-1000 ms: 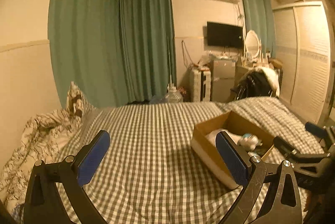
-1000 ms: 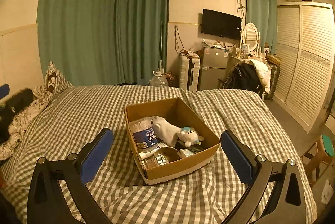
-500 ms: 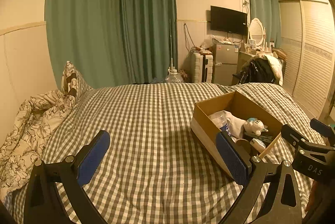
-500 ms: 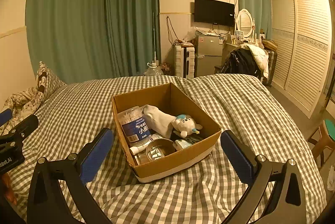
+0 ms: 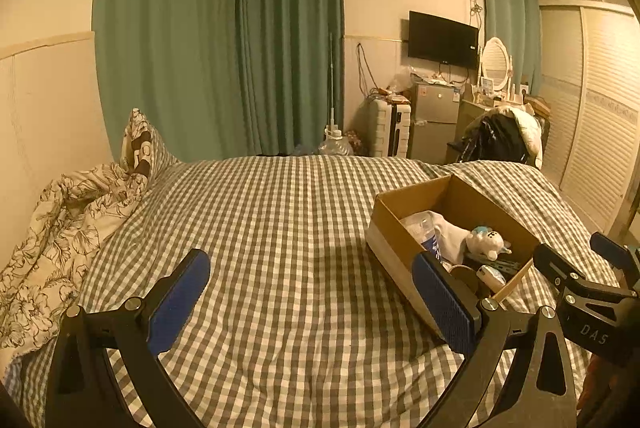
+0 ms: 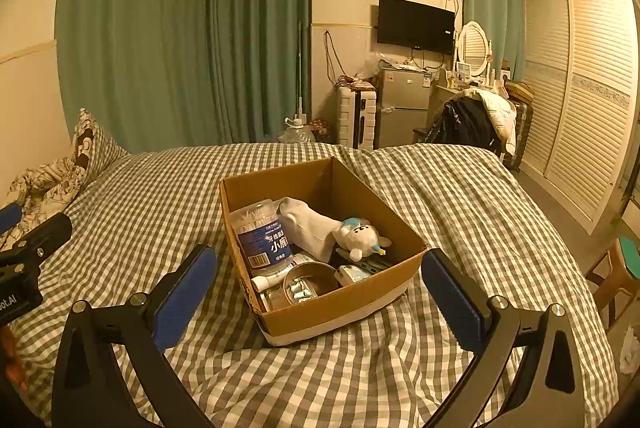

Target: Organize objects

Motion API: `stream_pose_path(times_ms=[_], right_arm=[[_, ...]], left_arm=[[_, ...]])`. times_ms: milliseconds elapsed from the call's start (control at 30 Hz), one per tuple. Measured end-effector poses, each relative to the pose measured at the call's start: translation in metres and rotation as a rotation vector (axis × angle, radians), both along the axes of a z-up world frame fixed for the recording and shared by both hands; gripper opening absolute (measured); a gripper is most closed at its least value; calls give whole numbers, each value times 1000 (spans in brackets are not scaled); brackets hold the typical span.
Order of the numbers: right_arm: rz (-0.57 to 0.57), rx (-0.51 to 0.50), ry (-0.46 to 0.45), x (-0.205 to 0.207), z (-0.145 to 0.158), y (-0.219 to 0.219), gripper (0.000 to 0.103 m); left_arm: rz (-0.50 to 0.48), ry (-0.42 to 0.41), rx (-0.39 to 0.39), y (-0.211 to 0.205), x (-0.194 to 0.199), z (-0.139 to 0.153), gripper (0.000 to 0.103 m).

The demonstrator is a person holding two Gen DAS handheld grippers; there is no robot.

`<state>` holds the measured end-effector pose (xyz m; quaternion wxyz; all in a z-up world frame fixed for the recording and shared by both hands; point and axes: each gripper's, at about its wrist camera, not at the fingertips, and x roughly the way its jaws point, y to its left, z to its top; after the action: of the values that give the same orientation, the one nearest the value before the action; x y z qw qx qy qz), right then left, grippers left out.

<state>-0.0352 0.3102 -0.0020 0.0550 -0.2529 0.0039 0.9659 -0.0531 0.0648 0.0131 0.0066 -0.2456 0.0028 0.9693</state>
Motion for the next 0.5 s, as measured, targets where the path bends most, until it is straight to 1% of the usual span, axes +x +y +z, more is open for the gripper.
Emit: stream_pose_path(times_ms=[500], right_arm=[[5,9,-3,-1,0,-2,103]], left_arm=[[5,1,-2,0,0,1,103]])
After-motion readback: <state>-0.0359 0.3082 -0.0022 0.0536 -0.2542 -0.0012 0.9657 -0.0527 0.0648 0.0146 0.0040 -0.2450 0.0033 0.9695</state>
